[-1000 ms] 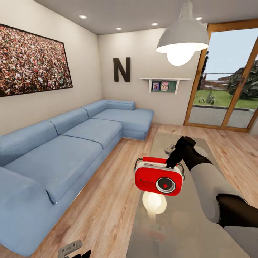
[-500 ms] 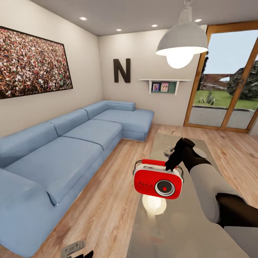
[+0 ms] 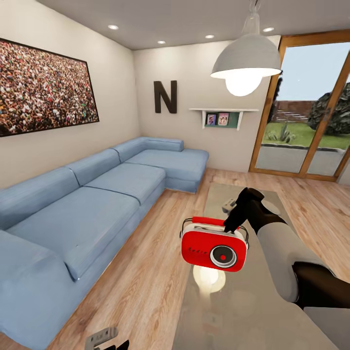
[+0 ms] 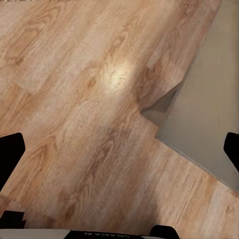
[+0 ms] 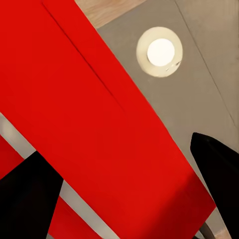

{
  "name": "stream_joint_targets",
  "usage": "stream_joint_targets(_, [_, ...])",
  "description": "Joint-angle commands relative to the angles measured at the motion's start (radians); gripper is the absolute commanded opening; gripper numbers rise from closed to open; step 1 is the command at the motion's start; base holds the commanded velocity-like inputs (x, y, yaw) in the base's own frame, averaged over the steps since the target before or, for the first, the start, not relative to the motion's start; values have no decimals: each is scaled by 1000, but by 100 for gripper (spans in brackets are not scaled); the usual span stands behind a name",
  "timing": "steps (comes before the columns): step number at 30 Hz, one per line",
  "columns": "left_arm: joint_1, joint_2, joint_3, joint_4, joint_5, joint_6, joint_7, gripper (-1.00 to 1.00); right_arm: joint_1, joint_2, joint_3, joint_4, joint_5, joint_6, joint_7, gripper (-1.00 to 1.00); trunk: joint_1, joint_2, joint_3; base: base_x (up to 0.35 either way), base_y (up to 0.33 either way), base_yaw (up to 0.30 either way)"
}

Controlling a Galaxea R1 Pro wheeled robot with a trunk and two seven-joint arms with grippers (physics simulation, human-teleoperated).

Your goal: Turn on the radio receiver that's on the table in the living room.

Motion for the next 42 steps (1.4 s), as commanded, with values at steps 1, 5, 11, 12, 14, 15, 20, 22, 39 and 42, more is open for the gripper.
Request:
stream_joint_targets(1, [0,0,0,0,0,0,-1,100,0,0,-1,1,0,-1,1,-100,0,0,0,0,0,0])
stream_joint_targets(5, [0,8,-44,0,-2,0,-1,100,0,0,-2,5,0,-2,8,-100,0,0,0,0,0,0])
stream_joint_targets(11, [0,11,-57,0,-2,3,-1,100,0,2,-2,6,-37,-2,10,-100,0,0,0,0,0,0])
stream_joint_targets(12, [0,12,-55,0,1,10,-3,100,0,2,-2,6,-60,-2,8,-100,0,0,0,0,0,0])
stream_joint_targets(14, [0,12,-52,0,9,17,-5,100,0,2,-1,6,-79,-1,2,-100,0,0,0,0,0,0])
stream_joint_targets(15, [0,12,-53,0,14,18,-5,100,0,2,-1,6,-84,-1,-1,-100,0,0,0,0,0,0])
stream_joint_targets(20, [0,12,-61,0,29,18,-6,100,0,5,0,7,-93,14,-2,-100,0,0,0,0,0,0])
stream_joint_targets(22, [-1,14,-60,-1,30,21,-6,100,1,6,0,7,-95,17,-1,-100,0,0,0,0,0,0])
stream_joint_targets(39, [-10,152,-10,-1,64,-35,-40,100,6,15,-3,80,-181,10,11,-100,0,0,0,0,0,0])
stream_joint_targets(42, [-10,172,17,-1,131,-35,-170,100,7,12,-6,123,-296,3,12,-100,0,0,0,0,0,0])
